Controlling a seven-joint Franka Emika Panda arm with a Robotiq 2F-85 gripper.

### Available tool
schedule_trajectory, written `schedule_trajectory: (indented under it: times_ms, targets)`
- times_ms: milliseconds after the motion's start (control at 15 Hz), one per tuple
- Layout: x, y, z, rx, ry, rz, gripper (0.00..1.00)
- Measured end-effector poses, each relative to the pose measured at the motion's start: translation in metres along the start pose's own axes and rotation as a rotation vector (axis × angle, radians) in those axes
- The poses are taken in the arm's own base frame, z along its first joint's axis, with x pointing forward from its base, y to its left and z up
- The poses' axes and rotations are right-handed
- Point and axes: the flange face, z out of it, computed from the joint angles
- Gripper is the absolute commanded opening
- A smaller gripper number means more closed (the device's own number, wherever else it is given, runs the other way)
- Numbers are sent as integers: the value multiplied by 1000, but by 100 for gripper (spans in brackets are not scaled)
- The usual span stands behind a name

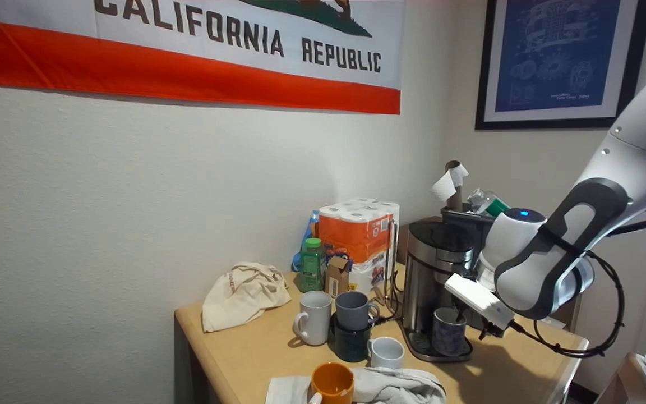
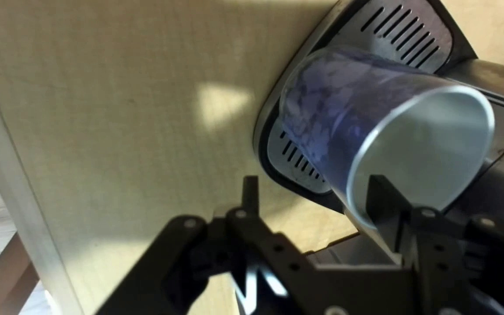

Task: Put the blue cup on the base of the coffee maker

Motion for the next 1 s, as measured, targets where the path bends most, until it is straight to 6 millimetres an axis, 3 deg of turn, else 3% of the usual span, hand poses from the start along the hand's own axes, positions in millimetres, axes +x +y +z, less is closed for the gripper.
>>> schedule_trajectory:
  times_ms: [67,533,1000]
  targets:
    - [0,1,1,-5,8,1,100]
    - [-5,6,11,-34,45,-27,100]
    - [-7,3,6,-28,75,-46,100]
